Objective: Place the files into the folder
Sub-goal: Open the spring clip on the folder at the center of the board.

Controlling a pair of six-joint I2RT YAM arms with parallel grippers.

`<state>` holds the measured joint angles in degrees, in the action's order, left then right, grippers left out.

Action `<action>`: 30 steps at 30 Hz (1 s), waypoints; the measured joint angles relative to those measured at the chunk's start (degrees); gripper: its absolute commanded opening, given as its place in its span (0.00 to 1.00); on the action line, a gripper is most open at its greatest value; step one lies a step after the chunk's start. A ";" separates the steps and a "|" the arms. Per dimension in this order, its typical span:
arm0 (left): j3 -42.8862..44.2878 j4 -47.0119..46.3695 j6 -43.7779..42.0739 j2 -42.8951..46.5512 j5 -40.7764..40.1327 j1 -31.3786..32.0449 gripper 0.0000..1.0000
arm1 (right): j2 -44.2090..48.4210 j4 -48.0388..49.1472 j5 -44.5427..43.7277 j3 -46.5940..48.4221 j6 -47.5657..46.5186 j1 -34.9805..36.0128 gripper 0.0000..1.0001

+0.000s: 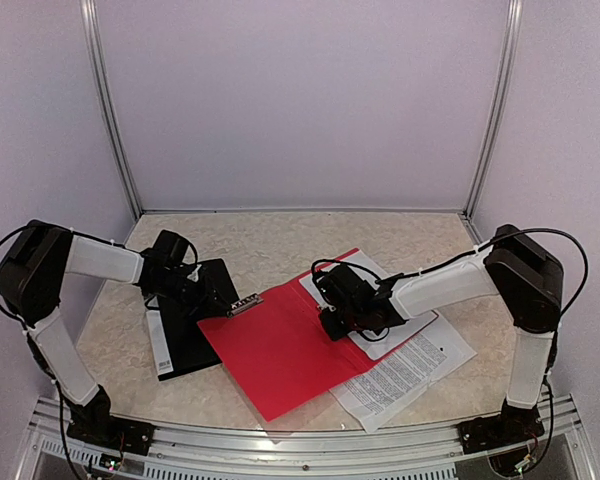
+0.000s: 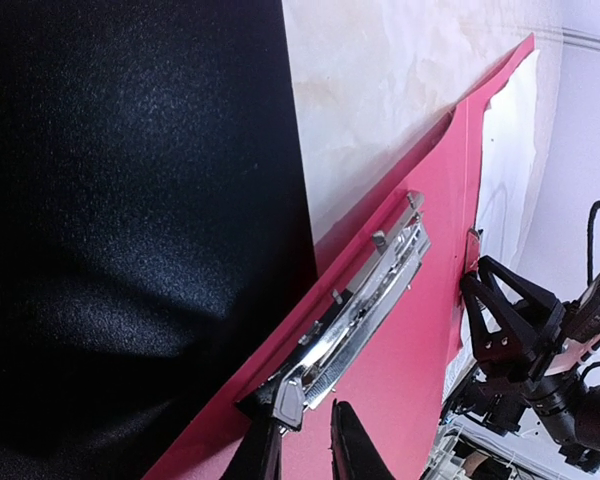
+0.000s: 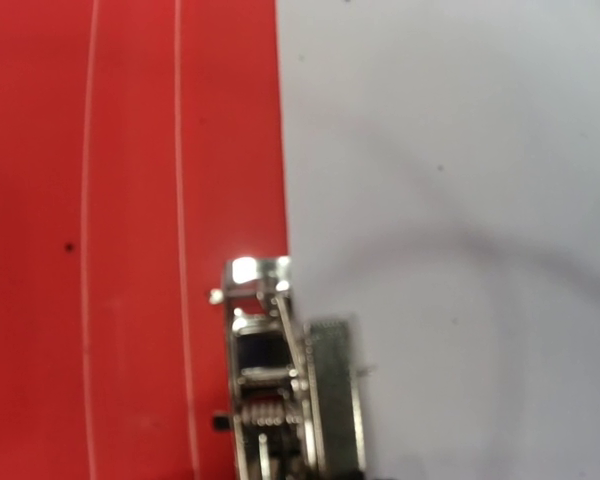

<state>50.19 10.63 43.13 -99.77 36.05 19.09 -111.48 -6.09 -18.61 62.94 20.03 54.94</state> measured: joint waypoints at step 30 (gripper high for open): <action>-0.07 -3.54 1.27 -3.39 4.79 -3.56 0.00 | -0.28 0.52 -0.96 0.02 0.42 0.35 0.14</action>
<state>50.13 7.09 44.40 -103.15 40.84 15.53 -111.77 -5.56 -19.57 62.96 20.45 55.29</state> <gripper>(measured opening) 0.005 0.231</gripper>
